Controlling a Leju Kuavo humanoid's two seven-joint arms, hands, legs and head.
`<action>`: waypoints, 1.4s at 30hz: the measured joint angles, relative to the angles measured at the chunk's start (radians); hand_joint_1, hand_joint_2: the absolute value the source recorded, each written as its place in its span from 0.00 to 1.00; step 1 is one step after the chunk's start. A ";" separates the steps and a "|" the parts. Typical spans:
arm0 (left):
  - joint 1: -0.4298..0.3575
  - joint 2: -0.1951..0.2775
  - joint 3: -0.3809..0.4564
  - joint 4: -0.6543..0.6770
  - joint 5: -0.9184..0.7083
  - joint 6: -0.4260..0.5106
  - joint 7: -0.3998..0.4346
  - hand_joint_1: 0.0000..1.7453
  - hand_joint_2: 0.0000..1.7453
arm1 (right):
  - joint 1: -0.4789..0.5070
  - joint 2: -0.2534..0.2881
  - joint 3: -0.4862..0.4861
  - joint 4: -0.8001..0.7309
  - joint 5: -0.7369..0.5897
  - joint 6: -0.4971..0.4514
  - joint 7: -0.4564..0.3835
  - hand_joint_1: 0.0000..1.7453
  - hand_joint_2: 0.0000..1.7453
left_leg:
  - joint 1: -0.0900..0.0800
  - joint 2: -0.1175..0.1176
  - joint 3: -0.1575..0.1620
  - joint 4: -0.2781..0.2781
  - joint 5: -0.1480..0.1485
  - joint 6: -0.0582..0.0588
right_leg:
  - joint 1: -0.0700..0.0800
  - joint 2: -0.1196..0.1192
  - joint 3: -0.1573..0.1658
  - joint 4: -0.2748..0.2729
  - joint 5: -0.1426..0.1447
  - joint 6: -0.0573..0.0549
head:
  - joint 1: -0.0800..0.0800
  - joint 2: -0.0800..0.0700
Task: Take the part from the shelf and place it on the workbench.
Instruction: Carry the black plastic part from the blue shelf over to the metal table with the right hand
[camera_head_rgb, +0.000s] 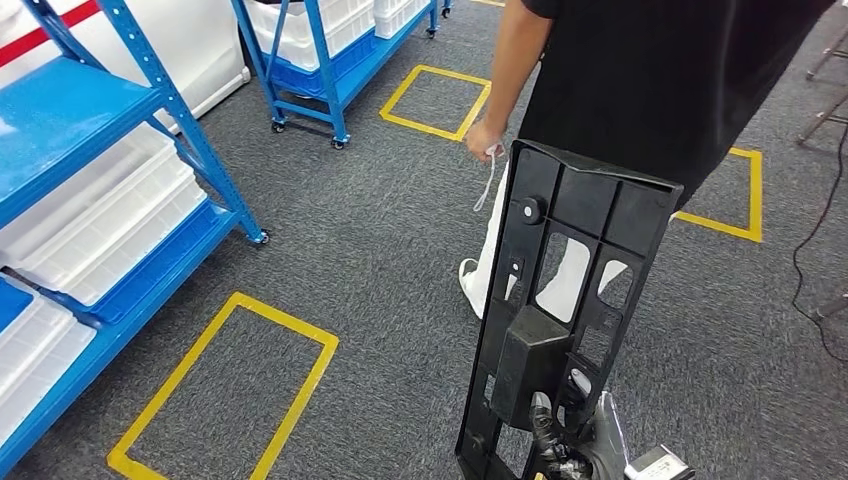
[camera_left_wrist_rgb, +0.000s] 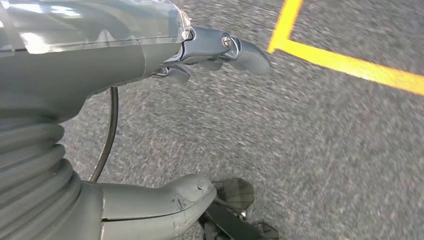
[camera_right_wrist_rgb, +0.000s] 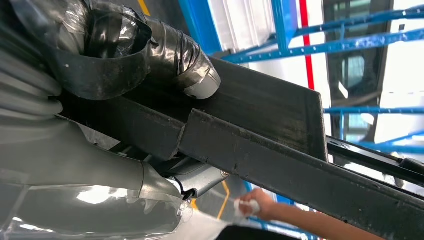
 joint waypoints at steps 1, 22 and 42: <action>-0.001 0.000 0.004 -0.001 -0.004 0.000 0.001 0.00 1.00 | 0.000 0.000 0.000 0.000 -0.003 0.000 0.000 1.00 1.00 | -0.004 -0.026 0.032 -0.067 0.029 0.011 | 0.001 0.011 0.000 0.000 0.002 0.002 | 0.000 0.000; -0.025 -0.016 0.047 0.008 -0.078 0.016 0.004 0.00 1.00 | -0.005 0.001 0.007 0.014 0.048 -0.015 -0.001 1.00 1.00 | 0.001 0.119 0.076 -0.181 0.058 -0.018 | -0.021 -0.104 0.021 -0.013 -0.016 0.039 | 0.000 0.000; -0.040 0.002 0.068 0.121 -0.115 0.075 0.012 0.00 1.00 | 0.022 0.005 0.048 0.042 0.129 -0.083 -0.072 1.00 1.00 | 0.000 0.041 0.076 -0.211 0.079 0.033 | -0.012 -0.056 -0.119 0.217 -0.113 0.062 | 0.001 0.000</action>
